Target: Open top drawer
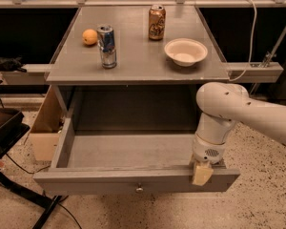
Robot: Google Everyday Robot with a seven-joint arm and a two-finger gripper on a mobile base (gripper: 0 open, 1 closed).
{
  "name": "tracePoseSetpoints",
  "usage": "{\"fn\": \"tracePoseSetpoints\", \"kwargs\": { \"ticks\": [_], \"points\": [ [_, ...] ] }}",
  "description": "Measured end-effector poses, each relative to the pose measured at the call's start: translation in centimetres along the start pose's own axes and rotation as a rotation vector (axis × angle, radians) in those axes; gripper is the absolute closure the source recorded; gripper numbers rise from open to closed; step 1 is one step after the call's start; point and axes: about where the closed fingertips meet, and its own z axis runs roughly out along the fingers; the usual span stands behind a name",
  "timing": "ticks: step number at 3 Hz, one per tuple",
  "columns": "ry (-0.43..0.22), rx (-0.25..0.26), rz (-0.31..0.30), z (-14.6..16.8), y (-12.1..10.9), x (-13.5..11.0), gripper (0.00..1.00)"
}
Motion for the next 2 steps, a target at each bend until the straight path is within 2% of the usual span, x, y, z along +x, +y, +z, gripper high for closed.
{"fn": "tracePoseSetpoints", "kwargs": {
  "ticks": [1, 2],
  "points": [
    [-0.006, -0.053, 0.002, 0.90, 1.58, 0.60, 1.00],
    [-0.006, -0.053, 0.002, 0.74, 1.52, 0.42, 1.00]
  ]
}}
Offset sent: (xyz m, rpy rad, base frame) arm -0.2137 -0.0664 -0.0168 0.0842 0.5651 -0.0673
